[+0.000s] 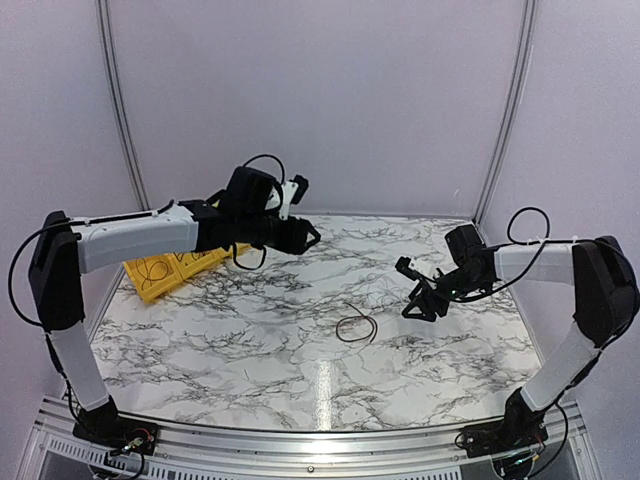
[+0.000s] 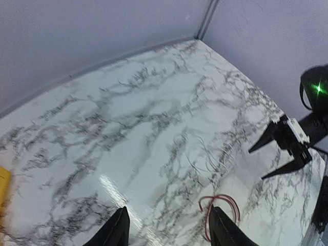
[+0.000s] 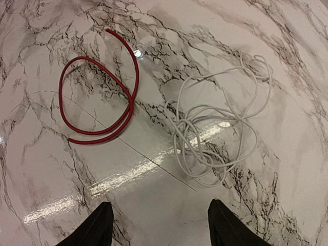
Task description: Untangle the cables
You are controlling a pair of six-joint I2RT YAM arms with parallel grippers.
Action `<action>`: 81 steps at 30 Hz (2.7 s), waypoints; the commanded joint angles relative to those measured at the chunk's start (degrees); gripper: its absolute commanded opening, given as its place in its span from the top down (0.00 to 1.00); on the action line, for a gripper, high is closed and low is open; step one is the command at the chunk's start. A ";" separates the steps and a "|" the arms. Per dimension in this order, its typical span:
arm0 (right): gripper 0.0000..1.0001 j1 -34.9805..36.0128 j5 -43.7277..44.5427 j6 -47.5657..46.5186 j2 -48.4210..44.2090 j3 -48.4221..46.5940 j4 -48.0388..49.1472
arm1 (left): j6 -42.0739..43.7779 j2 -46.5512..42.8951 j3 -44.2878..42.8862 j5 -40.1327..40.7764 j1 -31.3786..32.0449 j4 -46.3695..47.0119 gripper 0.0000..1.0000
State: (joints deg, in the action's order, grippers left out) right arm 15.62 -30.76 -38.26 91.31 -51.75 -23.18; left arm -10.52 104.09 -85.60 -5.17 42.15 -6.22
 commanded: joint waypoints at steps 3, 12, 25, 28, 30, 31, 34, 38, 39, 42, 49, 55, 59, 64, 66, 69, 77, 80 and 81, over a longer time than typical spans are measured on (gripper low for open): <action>0.37 0.96 -0.59 -0.63 1.02 -2.14 -0.28 | -10.27 4.17 7.23 -4.86 3.63 10.28 0.45; 0.36 2.21 0.40 -0.92 1.53 -2.22 -0.44 | -23.48 13.95 5.45 -13.14 5.16 17.41 0.53; 0.37 2.42 1.22 -1.32 1.59 -2.13 -0.55 | -29.53 22.60 0.10 -15.00 6.07 16.67 0.68; 0.37 2.57 1.18 -1.30 1.69 -2.13 -0.60 | -29.77 23.66 -0.73 -15.34 6.15 16.68 0.73; 0.37 2.64 1.31 -1.31 1.75 -2.13 -0.63 | -29.82 24.02 -1.01 -15.39 6.21 16.68 0.78; 0.37 2.67 1.25 -1.33 1.77 -2.13 -0.59 | -29.94 24.11 -1.05 -15.46 6.27 16.68 0.79; 0.37 2.66 1.40 -1.41 1.81 -2.14 -0.63 | -30.01 24.29 -1.19 -15.92 6.23 16.56 0.79; 0.37 2.82 1.57 -1.47 1.94 -2.23 -0.73 | -30.15 25.06 -2.04 -16.63 6.27 15.43 0.77; 0.37 2.84 1.66 -1.47 1.94 -2.22 -0.73 | -30.19 25.24 -2.17 -16.86 6.22 15.37 0.75; 0.37 2.93 1.75 -1.53 1.94 -2.22 -0.76 | -30.19 25.66 -2.49 -17.48 6.39 15.09 0.73; 0.37 3.09 2.09 -1.64 1.95 -2.22 -0.89 | -29.87 25.96 -2.82 -17.99 6.60 14.68 0.89; 0.38 4.17 0.46 -0.86 2.20 -2.52 -1.07 | -29.94 24.82 -1.68 -16.92 6.70 16.77 1.00; 0.39 6.95 -2.38 1.83 3.61 -3.75 -1.23 | -28.78 22.83 -0.49 -16.47 7.19 18.79 1.00; 0.36 7.30 -5.96 6.33 6.36 -6.57 -1.81 | -27.90 19.86 1.40 -15.29 7.77 21.67 1.00; 0.36 7.41 -4.46 7.16 7.26 -6.91 -1.46 | -27.93 19.12 1.93 -14.81 7.96 22.14 1.00; 0.37 7.41 -2.99 7.95 7.95 -7.22 -1.43 | -28.14 18.26 2.72 -14.32 8.18 23.03 1.00; 0.47 7.41 -6.76 8.47 8.81 -7.74 -2.19 | -28.60 17.74 2.82 -14.51 8.77 25.09 1.00; 0.60 7.41 -6.88 8.25 8.89 -7.76 -2.39 | -28.55 17.64 3.05 -14.52 8.80 25.20 1.00; 0.67 7.41 -7.12 8.10 8.93 -7.83 -2.52 | -28.58 17.64 3.19 -14.43 8.82 25.20 1.00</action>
State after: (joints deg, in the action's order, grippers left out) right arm 22.68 -36.01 -30.39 99.48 -57.41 -24.56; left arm -39.64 124.14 -83.37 -19.92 50.46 16.82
